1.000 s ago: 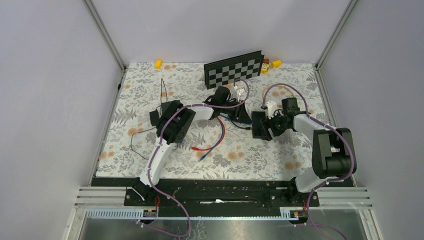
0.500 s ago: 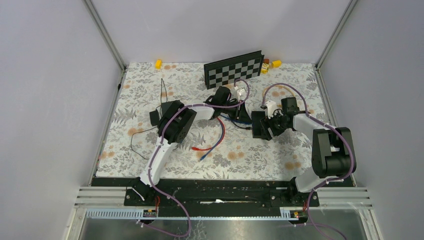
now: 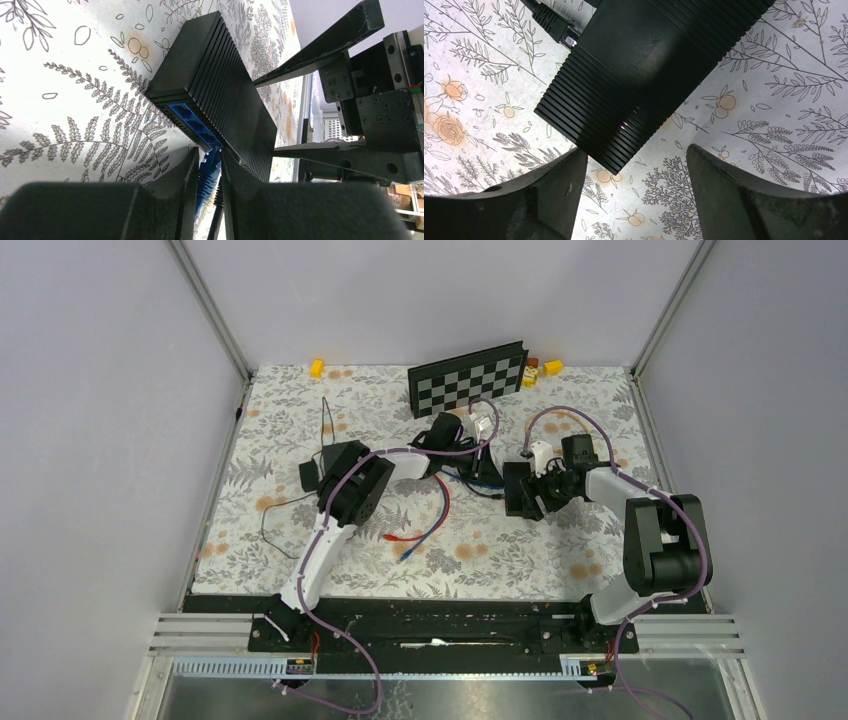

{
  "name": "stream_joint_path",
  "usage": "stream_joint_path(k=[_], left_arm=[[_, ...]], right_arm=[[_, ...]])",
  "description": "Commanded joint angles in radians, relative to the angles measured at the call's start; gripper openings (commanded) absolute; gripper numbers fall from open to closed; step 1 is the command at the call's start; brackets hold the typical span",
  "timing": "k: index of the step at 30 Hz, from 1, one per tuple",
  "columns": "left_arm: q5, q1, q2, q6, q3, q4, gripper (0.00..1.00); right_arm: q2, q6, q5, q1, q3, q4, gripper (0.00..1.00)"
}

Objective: Pull the plug from the switch port
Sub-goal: Pull the connector from the switch port.

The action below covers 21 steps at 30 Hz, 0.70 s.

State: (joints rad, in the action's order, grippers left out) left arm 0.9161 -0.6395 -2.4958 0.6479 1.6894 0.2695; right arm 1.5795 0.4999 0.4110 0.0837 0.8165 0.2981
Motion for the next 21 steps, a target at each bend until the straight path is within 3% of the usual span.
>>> stream_joint_path(k=[1,14,21], left_arm=[[-0.008,-0.029,-0.097,0.009,-0.019,-0.121,0.22],[-0.008,0.0,-0.113,0.088,0.013,-0.104,0.07],[-0.003,0.0,-0.112,0.091,0.031,-0.108,0.0]], right_arm=[[0.037,-0.017,-0.015,0.014,0.004,-0.002,0.79],[-0.013,-0.013,-0.039,0.014,0.044,0.046,0.91],[-0.013,-0.122,-0.018,0.014,0.158,0.12,0.94]])
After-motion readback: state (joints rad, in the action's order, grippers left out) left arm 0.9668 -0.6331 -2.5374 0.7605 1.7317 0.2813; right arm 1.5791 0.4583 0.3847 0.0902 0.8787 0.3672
